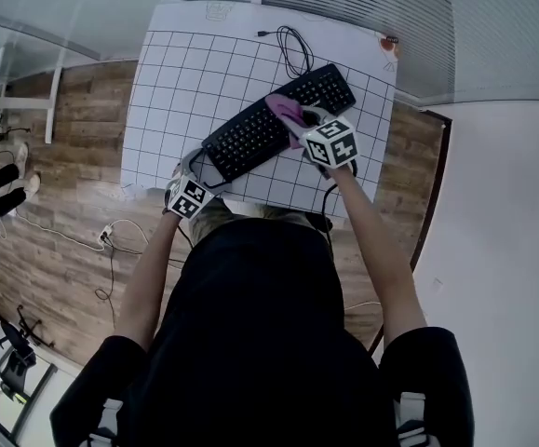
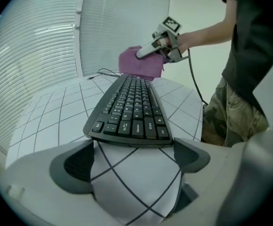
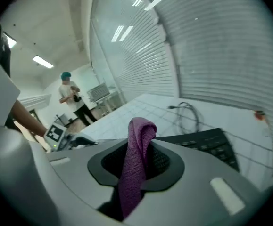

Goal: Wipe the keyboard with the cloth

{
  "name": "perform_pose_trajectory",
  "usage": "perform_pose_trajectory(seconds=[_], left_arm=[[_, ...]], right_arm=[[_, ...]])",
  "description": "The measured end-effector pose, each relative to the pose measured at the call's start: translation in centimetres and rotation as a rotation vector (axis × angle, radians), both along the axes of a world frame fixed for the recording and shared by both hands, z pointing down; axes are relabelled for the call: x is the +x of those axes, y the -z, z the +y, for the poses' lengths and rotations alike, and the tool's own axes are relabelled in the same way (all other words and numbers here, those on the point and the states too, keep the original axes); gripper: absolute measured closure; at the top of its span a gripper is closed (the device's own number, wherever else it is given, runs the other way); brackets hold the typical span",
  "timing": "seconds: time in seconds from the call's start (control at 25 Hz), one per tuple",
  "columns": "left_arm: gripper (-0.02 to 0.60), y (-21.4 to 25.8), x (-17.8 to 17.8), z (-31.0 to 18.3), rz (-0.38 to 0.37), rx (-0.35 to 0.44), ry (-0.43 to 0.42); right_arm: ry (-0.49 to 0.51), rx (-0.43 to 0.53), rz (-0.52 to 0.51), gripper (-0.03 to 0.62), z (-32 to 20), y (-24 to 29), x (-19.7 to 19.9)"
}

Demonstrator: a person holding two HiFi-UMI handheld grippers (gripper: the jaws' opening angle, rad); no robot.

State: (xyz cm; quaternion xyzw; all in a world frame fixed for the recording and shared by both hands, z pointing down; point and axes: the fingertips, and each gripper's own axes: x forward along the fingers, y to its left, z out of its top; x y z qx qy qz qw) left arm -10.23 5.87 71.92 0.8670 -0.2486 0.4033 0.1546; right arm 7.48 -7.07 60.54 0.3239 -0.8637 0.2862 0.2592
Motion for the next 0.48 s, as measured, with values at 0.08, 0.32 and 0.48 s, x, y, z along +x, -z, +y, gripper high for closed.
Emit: perform_pose_trajectory(seconds=[0.08,0.32,0.48], left_arm=[[0.075,0.0,0.0,0.0,0.000,0.000,0.000],[0.075,0.0,0.0,0.0,-0.003,0.000,-0.003],[0.077,0.0,-0.1,0.0,-0.007,-0.003,-0.001]], right_arm=[[-0.101,0.025,0.086,0.502,-2.9,-0.3,6.6],[-0.243,0.038,0.314,0.502,-7.5,-1.7,19.3],[-0.273,-0.026,0.400,0.502,-7.6,-4.6,22.0]])
